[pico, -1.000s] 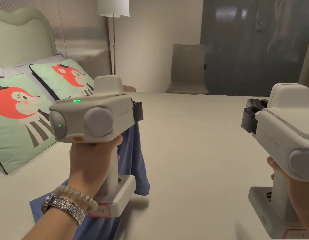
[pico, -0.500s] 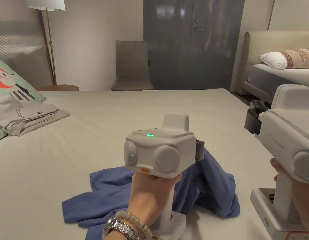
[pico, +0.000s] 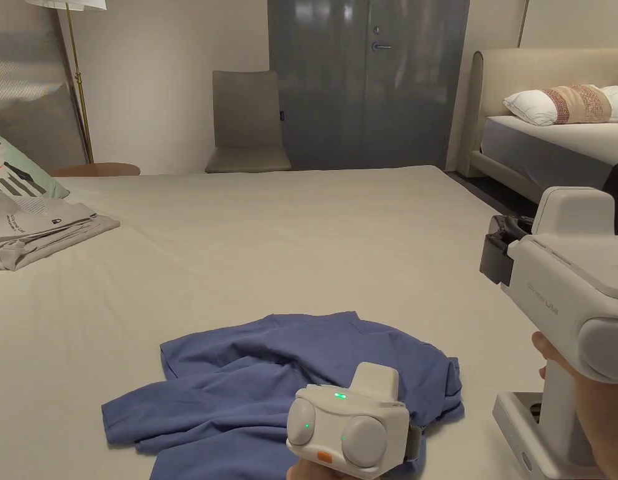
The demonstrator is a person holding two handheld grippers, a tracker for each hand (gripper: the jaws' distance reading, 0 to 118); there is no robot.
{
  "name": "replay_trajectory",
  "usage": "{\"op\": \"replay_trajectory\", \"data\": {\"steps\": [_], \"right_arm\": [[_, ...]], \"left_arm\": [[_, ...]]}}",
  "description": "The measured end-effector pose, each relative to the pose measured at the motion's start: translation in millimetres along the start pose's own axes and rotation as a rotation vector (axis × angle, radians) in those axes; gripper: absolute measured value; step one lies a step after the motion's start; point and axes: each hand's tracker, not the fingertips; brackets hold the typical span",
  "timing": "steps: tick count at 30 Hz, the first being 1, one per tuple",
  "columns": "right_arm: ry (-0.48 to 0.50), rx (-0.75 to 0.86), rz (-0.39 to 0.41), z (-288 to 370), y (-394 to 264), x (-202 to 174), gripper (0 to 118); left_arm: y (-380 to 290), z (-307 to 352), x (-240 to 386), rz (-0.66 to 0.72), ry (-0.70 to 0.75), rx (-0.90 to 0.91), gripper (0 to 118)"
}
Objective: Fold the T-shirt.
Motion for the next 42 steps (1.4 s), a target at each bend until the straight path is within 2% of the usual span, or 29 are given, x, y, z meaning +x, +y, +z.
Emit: {"op": "replay_trajectory", "data": {"steps": [1,3,4,7,16,20,21,22,23,24,30,40,41,42], "right_arm": [[0.002,-0.001,-0.003,0,0,0,1],[0.005,-0.001,-0.007,-1,0,-1,1],[0.007,0.000,-0.008,-1,0,-2,1],[0.012,0.009,-0.014,-4,3,-4,1],[0.042,0.046,-0.019,-3,9,-24,1],[0.060,0.053,-0.019,-3,10,-32,1],[0.063,0.055,-0.015,-3,10,-34,1],[0.065,0.057,-0.010,-2,10,-35,1],[0.068,0.058,-0.006,-2,11,-36,1],[0.070,0.058,-0.005,-2,11,-37,1],[0.075,0.063,0.007,-2,11,-39,1],[0.071,0.026,0.009,-11,-3,-36,1],[0.071,0.019,0.012,-11,-5,-36,1],[0.071,0.014,0.014,-12,-7,-36,1]], "left_arm": [[3,5,-2,0.002,-0.001,0.025,37],[11,24,-11,0.008,0.007,0.078,97],[16,38,-17,0.008,0.001,0.131,105],[32,90,-48,-0.003,0.059,0.263,104],[39,244,-148,0.053,0.573,0.687,104],[24,277,-167,0.077,0.742,0.796,93],[22,282,-169,0.075,0.755,0.802,79],[20,284,-171,0.075,0.755,0.797,59],[19,286,-173,0.076,0.759,0.791,32],[18,286,-173,0.081,0.763,0.794,0],[17,279,-172,0.095,0.699,0.744,0],[-14,204,-184,0.226,0.475,0.359,0],[-19,196,-185,0.248,0.454,0.311,3],[-25,186,-185,0.265,0.435,0.263,26]]}}
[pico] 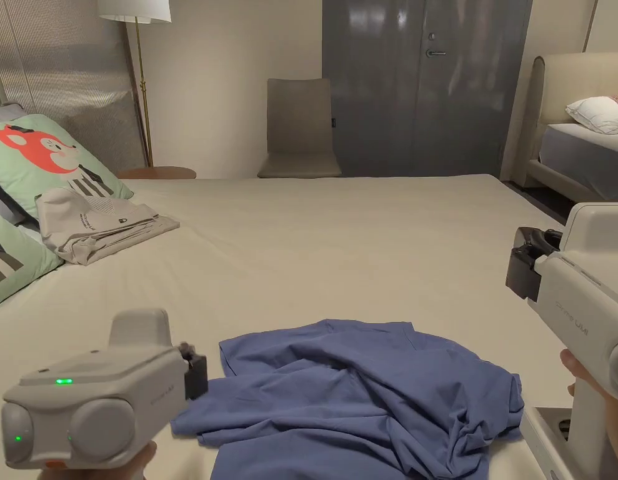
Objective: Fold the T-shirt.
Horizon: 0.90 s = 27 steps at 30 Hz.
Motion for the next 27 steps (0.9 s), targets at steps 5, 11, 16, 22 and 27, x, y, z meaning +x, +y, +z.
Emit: {"op": "replay_trajectory", "data": {"steps": [5,11,16,22,27], "right_arm": [[0.000,-0.022,-0.004,-3,-8,1,1],[-0.006,-0.049,-0.013,-7,-20,4,1],[-0.017,-0.078,-0.003,-10,-29,11,1],[-0.072,-0.242,0.001,-36,-55,35,59],[-0.084,-0.507,-0.044,-72,-113,58,114]], "left_arm": [[-37,-23,9,0.026,-0.084,-0.170,103],[-69,-45,22,-0.032,-0.047,-0.247,97],[-83,-48,30,-0.032,-0.067,-0.289,6],[-75,-35,23,0.002,-0.095,-0.241,5],[-67,-24,26,0.000,-0.111,-0.211,5]]}}
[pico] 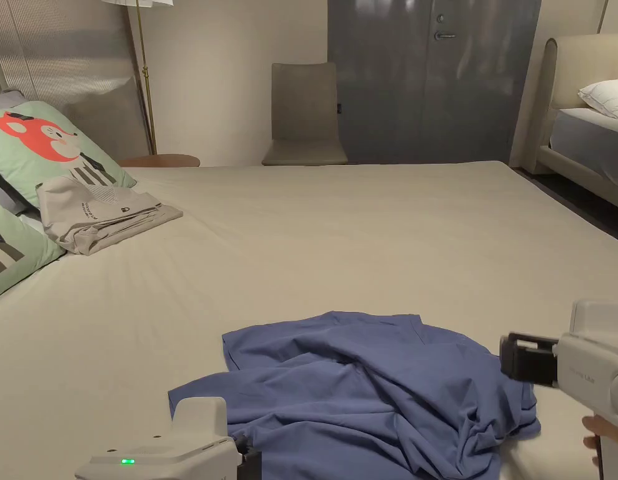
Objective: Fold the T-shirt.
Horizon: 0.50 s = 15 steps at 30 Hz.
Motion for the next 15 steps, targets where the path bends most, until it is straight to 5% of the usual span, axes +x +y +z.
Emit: {"op": "replay_trajectory", "data": {"steps": [5,11,13,14,15], "right_arm": [[-0.005,-0.177,0.012,-45,-36,1,107],[0.094,-0.215,0.031,-55,-37,-11,80],[0.182,-0.201,0.045,-50,-30,-16,28],[0.143,-0.197,0.056,-44,-28,-23,15],[0.123,-0.185,0.102,-39,-24,-26,15]], "left_arm": [[1,2,4,-0.028,0.005,0.006,4],[-1,-3,0,-0.016,0.004,-0.004,4],[-1,-3,-1,-0.003,0.003,-0.006,4],[-1,-3,-1,0.001,0.002,-0.007,4],[0,-3,-1,0.001,0.001,-0.008,4]]}}
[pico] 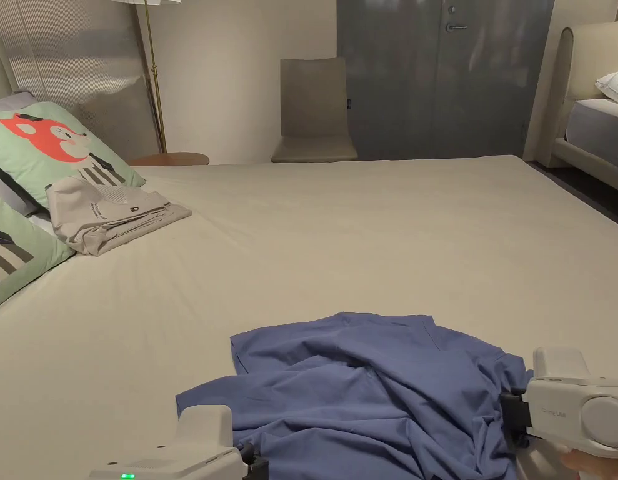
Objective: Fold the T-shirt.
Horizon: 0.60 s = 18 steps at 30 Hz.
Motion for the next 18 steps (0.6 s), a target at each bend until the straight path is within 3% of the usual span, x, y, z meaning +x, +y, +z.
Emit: {"op": "replay_trajectory", "data": {"steps": [2,6,18], "right_arm": [[0.026,0.030,0.027,11,5,-2,14],[0.069,0.154,-0.056,47,26,7,14],[0.129,0.643,-0.104,210,92,-5,14]], "left_arm": [[4,6,-1,0.006,-0.006,0.007,4],[25,29,-7,0.019,-0.008,0.082,4],[129,138,-16,0.018,0.030,0.465,4]]}}
